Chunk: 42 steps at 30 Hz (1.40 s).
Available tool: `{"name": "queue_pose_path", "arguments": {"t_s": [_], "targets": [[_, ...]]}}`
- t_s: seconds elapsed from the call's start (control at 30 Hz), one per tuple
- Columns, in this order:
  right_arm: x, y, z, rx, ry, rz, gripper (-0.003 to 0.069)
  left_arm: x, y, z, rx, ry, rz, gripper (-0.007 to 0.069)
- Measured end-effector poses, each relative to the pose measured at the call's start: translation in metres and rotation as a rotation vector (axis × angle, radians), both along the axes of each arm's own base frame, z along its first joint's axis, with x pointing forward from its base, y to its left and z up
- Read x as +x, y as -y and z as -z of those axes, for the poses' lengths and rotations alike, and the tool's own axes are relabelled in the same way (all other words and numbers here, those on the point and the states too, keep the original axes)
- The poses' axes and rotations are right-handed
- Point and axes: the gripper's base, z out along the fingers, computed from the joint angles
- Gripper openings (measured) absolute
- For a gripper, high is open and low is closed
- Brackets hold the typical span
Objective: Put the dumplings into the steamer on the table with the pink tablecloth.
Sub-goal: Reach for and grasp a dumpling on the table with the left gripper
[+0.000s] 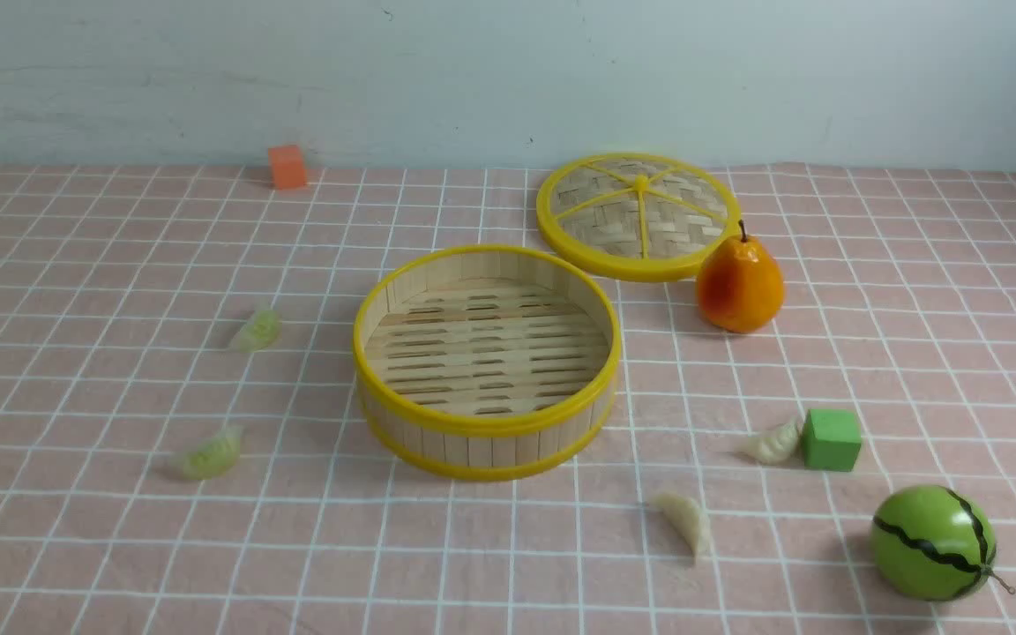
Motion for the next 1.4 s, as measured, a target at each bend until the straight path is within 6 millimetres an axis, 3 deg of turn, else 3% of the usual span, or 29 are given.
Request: {"name": "queue_pose_path", "arguments": {"t_s": [1.1, 1.4], "targets": [[0.0, 0.001, 0.0, -0.022, 0.004, 0.002, 0.0083, 0.0, 0.0, -0.001, 0.015, 0.009, 0.0, 0.0237], [0.002, 0.003, -0.003, -0.065, 0.07, 0.01, 0.0087, 0.003, 0.001, -0.013, 0.008, 0.147, 0.008, 0.0237]]}}
